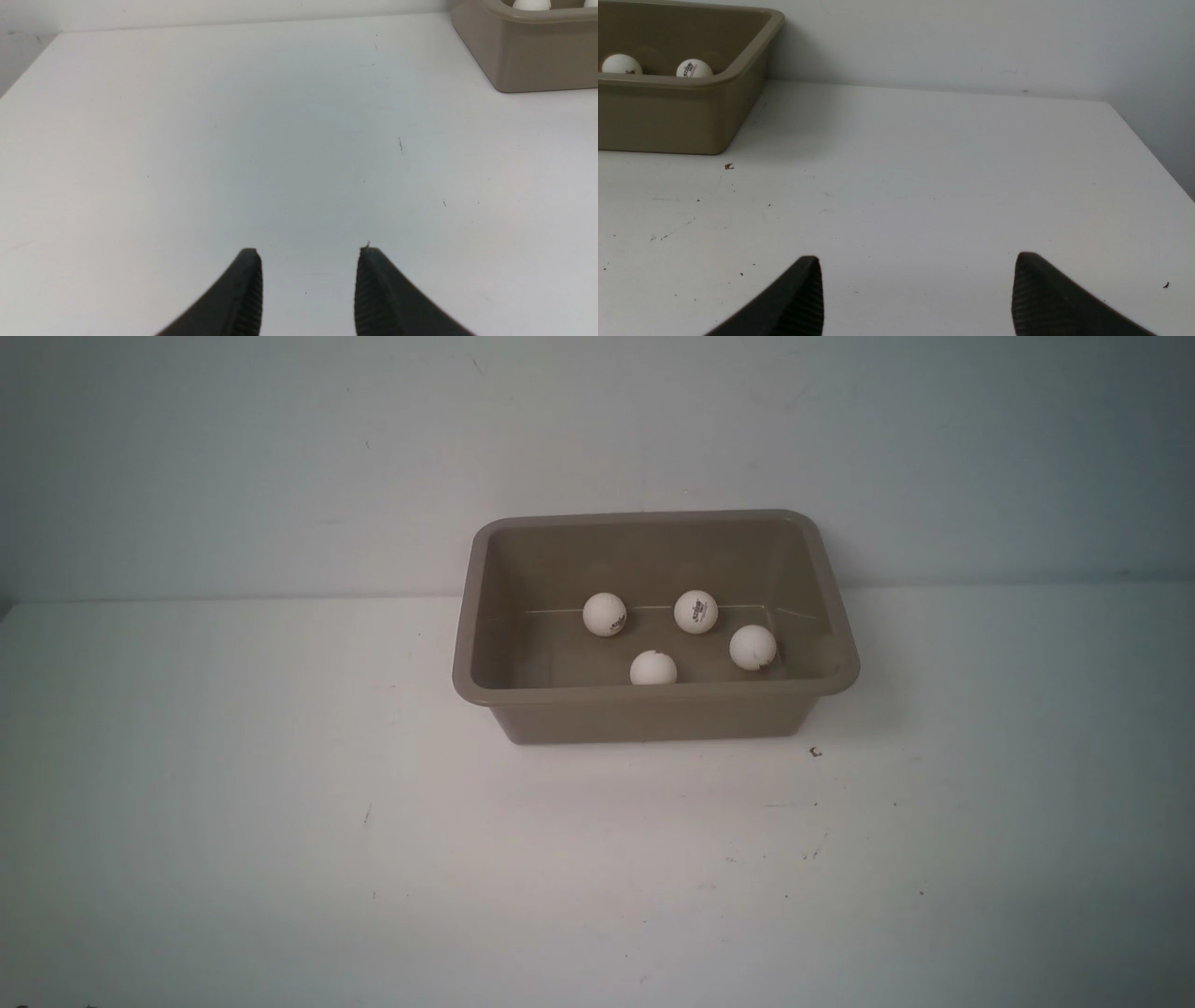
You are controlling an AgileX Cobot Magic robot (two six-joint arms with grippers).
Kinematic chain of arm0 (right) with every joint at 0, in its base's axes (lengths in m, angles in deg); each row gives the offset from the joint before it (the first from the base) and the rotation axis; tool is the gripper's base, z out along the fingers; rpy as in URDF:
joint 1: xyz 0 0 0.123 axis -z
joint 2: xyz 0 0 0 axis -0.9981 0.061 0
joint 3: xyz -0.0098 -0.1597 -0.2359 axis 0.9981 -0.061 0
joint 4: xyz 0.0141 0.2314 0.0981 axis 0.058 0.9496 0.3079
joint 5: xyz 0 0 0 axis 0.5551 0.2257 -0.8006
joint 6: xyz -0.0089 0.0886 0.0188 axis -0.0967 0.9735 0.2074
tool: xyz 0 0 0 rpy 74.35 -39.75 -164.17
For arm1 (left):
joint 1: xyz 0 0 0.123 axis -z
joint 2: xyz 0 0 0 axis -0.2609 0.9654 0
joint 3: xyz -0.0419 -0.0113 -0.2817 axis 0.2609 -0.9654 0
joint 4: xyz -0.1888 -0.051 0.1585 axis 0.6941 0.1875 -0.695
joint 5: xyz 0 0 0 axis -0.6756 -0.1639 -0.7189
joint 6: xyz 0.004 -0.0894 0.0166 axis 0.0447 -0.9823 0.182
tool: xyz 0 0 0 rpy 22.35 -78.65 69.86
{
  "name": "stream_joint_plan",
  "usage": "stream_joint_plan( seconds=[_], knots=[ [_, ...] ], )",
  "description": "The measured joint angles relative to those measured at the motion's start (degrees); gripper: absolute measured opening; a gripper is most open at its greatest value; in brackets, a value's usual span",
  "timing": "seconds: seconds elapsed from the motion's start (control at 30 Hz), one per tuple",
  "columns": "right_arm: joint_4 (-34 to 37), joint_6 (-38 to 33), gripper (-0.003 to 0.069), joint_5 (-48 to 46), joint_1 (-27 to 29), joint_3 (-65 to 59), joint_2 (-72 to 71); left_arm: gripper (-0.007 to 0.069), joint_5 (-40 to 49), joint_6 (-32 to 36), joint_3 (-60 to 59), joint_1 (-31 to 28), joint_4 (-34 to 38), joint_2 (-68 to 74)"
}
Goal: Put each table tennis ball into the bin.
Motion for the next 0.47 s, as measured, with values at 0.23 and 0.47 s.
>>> stream_joint_plan(
  seconds=[0.23, 0.47],
  knots=[
    [0.00, 0.00, 0.0493, 0.00, 0.00, 0.00, 0.00, 0.0258, 0.00, 0.00, 0.00, 0.00, 0.00, 0.00],
    [-0.10, 0.85, 0.0493, 0.00, 0.00, 0.00, 0.00, 0.0258, 0.00, 0.00, 0.00, 0.00, 0.00, 0.00]
  ],
)
